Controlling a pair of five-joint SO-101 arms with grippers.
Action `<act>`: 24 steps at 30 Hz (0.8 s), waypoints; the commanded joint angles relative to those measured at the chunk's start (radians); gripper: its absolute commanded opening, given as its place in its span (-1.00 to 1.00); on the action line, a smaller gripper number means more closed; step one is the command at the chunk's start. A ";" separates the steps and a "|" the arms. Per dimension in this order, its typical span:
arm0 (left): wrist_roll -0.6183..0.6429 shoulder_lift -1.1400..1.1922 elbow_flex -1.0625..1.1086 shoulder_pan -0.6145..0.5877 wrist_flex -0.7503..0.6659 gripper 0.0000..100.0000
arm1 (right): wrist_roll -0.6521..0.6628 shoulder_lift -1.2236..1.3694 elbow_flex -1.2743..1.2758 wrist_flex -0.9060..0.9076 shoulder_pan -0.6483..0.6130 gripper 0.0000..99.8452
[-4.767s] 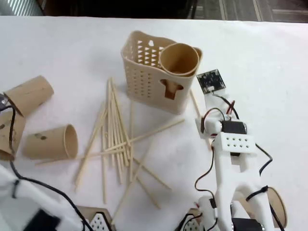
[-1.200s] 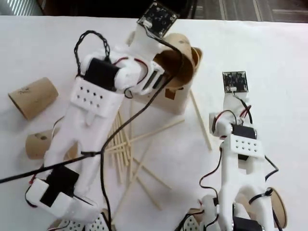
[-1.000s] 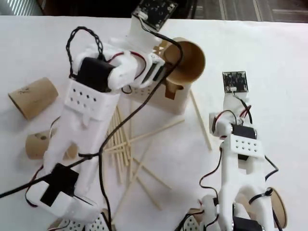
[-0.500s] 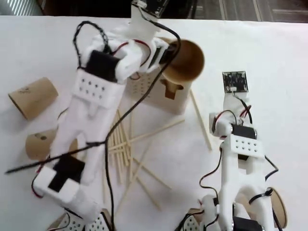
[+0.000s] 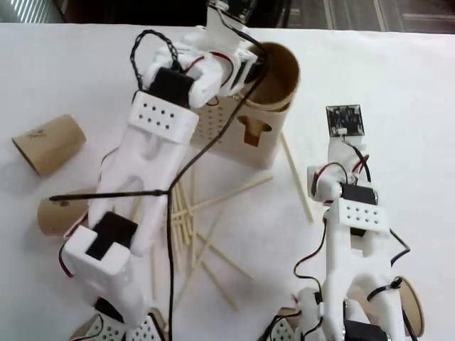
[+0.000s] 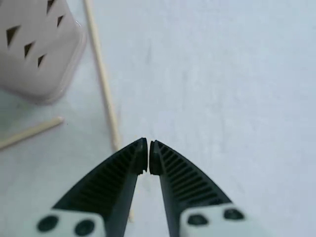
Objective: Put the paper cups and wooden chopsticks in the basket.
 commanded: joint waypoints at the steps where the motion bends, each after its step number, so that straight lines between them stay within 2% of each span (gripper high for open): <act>1: 0.035 -0.010 -0.012 -0.013 -0.041 -0.51 | 0.002 -0.024 -0.015 -0.015 -0.010 -0.95; 13: 0.035 -0.087 -0.218 -0.016 0.186 -0.50 | 0.002 -0.024 -0.015 -0.015 -0.010 -0.95; 16: 0.026 -0.090 -0.311 -0.053 0.316 -0.51 | 0.002 -0.024 -0.015 -0.015 -0.010 -0.95; 20: -0.069 -0.088 -0.465 -0.117 0.554 -0.51 | 0.002 -0.024 -0.006 -0.025 -0.010 -0.95; 24: -0.110 -0.088 -0.583 -0.219 0.729 -0.51 | 0.002 -0.024 -0.003 -0.036 -0.010 -0.95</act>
